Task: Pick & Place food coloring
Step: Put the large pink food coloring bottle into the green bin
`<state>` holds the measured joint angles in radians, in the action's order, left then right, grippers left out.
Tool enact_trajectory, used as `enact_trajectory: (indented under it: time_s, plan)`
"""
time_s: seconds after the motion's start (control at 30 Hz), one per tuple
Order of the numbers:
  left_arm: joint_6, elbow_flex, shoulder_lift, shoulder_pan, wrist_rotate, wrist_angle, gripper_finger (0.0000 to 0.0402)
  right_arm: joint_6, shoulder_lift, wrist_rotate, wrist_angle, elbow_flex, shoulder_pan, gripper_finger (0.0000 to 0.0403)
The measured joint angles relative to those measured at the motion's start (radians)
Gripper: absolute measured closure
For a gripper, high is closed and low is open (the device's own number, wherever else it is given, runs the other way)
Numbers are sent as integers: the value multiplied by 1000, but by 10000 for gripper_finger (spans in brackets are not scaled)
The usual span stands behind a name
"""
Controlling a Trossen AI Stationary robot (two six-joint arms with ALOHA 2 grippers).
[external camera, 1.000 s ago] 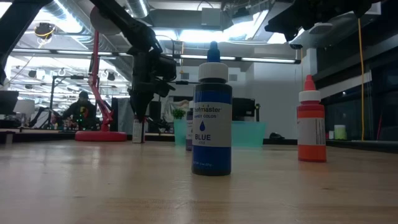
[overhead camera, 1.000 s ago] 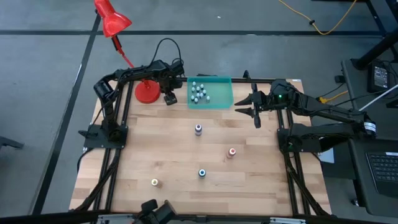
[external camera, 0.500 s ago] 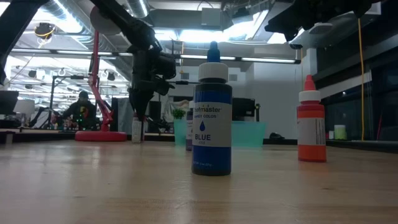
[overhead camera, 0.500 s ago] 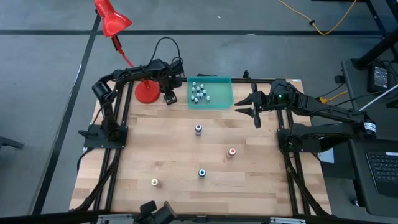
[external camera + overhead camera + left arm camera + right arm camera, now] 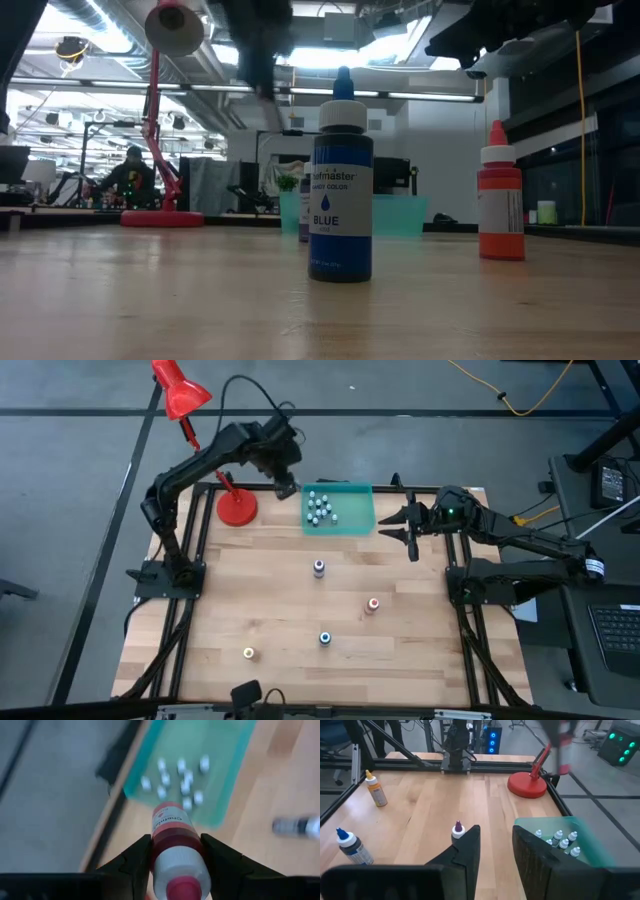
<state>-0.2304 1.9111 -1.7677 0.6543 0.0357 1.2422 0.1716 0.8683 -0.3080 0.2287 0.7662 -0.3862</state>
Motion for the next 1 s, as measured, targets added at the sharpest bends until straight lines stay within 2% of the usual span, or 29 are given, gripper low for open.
enact_trajectory:
  time_s: [0.3, 0.5, 0.67, 1.0]
  plan:
    - [11, 293, -152, -52, 4, -4, 254, 50, -1, 0, 0, 0, 0, 287]
    - [-15, 434, -315, -99, 69, -4, 254, 50, -1, 0, -1, 0, 0, 287]
    - [-42, 441, -407, -120, 119, -54, 254, 47, -1, 0, 0, 0, 1, 287]
    - [-71, 443, -494, -87, 117, -219, 254, 45, -1, -1, 0, 0, 1, 287]
